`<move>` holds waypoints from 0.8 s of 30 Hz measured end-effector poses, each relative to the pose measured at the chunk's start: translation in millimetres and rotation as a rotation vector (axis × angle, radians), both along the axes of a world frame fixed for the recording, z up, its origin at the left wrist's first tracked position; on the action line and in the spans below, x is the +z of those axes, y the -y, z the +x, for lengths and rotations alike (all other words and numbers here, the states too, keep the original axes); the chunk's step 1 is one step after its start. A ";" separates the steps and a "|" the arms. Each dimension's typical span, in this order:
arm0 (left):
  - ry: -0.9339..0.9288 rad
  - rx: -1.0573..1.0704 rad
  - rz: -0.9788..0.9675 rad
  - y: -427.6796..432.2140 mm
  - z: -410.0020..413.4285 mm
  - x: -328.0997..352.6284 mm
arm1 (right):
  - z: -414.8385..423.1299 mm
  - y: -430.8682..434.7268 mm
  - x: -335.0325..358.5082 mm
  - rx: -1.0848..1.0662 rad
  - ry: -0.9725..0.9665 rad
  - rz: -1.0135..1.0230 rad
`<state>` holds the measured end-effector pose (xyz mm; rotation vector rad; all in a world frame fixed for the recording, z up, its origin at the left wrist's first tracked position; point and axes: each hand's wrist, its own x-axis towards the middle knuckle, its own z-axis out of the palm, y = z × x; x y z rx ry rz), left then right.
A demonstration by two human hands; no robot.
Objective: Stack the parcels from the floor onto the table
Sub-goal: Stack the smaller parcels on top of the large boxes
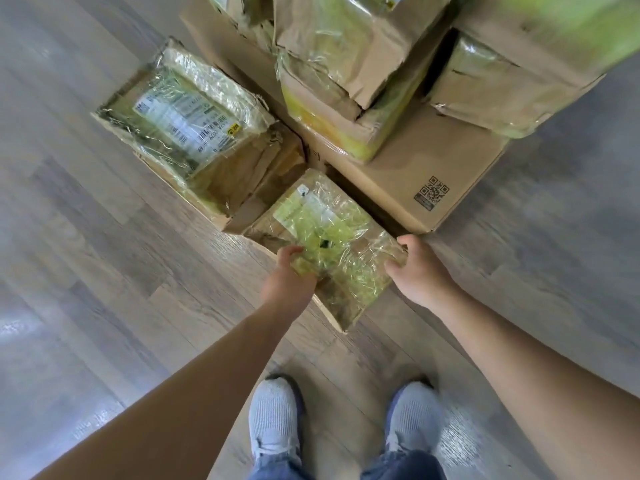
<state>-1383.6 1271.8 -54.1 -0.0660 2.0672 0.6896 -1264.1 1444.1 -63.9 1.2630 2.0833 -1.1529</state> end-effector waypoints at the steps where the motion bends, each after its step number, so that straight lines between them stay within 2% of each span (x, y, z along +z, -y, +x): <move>1: -0.005 0.047 0.003 0.9 0.8 -0.4 | -0.4 1.6 0.1 -0.018 -0.005 0.007; 6: -0.026 0.150 -0.038 11.6 0.5 20.6 | 3.0 13.7 27.7 -0.051 -0.058 0.073; 11: -0.022 0.119 -0.078 18.0 -8.7 96.8 | -1.3 15.0 106.1 -0.131 -0.128 0.011; 16: -0.053 0.080 0.002 21.3 -19.6 204.1 | 1.3 7.2 227.0 -0.147 -0.232 -0.002; 21: -0.095 0.028 0.092 12.1 -10.5 332.8 | -0.1 -11.1 371.6 -0.177 -0.218 0.049; 24: -0.090 0.003 0.211 10.7 -6.4 406.0 | 2.4 -24.0 458.4 -0.202 -0.224 0.105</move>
